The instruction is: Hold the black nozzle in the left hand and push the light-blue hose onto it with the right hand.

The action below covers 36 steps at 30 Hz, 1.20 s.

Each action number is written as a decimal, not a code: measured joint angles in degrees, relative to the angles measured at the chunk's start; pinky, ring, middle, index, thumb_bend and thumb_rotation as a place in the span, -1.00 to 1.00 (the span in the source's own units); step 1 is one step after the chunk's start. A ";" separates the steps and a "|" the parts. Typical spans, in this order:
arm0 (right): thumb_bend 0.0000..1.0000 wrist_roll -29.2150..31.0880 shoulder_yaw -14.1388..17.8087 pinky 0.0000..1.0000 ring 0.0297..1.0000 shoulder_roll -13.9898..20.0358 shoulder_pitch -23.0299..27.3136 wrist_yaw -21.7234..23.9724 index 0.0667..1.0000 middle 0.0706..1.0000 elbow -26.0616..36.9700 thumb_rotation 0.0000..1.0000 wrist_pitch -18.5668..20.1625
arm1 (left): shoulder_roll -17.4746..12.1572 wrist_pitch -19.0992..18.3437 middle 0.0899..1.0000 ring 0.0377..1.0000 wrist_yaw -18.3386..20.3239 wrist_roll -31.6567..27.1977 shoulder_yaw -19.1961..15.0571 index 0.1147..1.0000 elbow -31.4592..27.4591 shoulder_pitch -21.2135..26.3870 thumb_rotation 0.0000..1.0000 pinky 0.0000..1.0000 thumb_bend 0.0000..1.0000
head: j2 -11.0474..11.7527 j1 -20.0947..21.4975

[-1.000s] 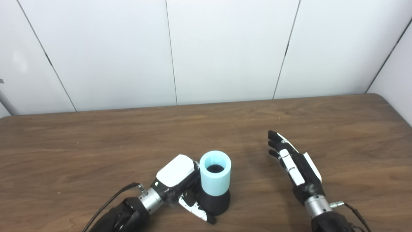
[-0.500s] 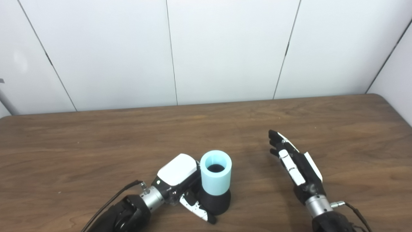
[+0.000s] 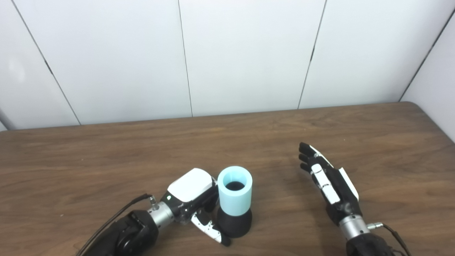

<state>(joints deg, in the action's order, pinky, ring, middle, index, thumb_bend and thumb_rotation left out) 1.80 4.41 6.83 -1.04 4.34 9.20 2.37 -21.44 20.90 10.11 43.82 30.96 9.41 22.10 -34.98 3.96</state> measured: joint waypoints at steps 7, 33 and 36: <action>-0.76 -0.11 -0.01 0.76 0.81 0.02 0.01 -0.13 0.73 0.81 0.14 0.83 -0.36 | -0.87 -0.08 0.50 0.49 0.46 -0.10 -0.38 0.44 -0.34 -0.17 -0.72 0.29 1.00 | -0.09 0.18; -0.75 -0.11 -0.10 0.79 0.81 -0.12 0.17 -0.92 0.75 0.82 0.20 0.81 -0.38 | -7.95 -3.30 0.52 0.50 4.70 -1.94 -4.84 0.47 -5.39 -3.02 -0.70 0.32 1.00 | 0.35 -0.44; -0.75 -0.04 -0.10 0.81 0.81 -0.12 0.26 -0.92 0.75 0.82 0.10 0.76 -0.51 | -8.68 -3.83 0.52 0.49 6.05 -2.73 -5.41 0.47 -5.96 -3.18 -0.75 0.30 1.00 | 0.53 -0.61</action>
<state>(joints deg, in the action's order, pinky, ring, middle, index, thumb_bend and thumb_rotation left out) 1.76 4.31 6.71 -0.78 3.41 9.30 1.86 -30.12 17.07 16.16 41.09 25.55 3.45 18.92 -34.45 3.34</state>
